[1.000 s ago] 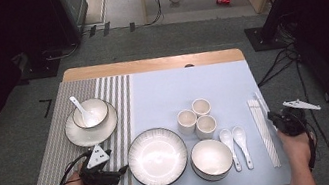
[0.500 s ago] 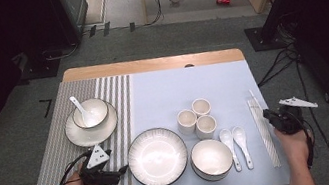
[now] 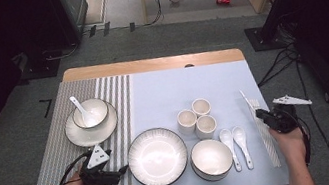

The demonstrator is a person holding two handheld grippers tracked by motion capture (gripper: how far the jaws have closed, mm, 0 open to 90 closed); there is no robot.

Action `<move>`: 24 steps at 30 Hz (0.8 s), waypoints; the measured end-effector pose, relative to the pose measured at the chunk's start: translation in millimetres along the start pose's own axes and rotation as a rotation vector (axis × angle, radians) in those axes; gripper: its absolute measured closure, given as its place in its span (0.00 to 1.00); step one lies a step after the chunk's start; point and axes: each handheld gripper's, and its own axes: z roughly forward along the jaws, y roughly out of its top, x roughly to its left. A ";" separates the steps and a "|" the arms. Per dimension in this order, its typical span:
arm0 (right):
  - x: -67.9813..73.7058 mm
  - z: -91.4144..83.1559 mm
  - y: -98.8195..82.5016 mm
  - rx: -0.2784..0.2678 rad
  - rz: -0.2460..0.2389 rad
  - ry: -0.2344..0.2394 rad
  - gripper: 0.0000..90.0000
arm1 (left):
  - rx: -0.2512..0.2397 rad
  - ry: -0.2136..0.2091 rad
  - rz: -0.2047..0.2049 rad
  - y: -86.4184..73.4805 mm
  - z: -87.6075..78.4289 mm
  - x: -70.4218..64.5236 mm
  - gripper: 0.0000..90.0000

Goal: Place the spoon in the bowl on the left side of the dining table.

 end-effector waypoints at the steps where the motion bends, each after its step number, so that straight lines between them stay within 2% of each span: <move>1: 1.4 1.5 1.2 0.002 -0.009 0.009 0.95 | 0.000 0.000 0.000 0.0 0.0 0.0 0.19; 16: 26.3 9.2 15.2 0.021 -0.097 0.100 0.95 | -0.002 -0.007 -0.005 -0.2 -0.2 0.9 0.19; 24: 31.1 7.0 21.6 0.015 -0.130 0.128 0.95 | 0.002 -0.005 0.002 -0.1 0.1 0.1 0.18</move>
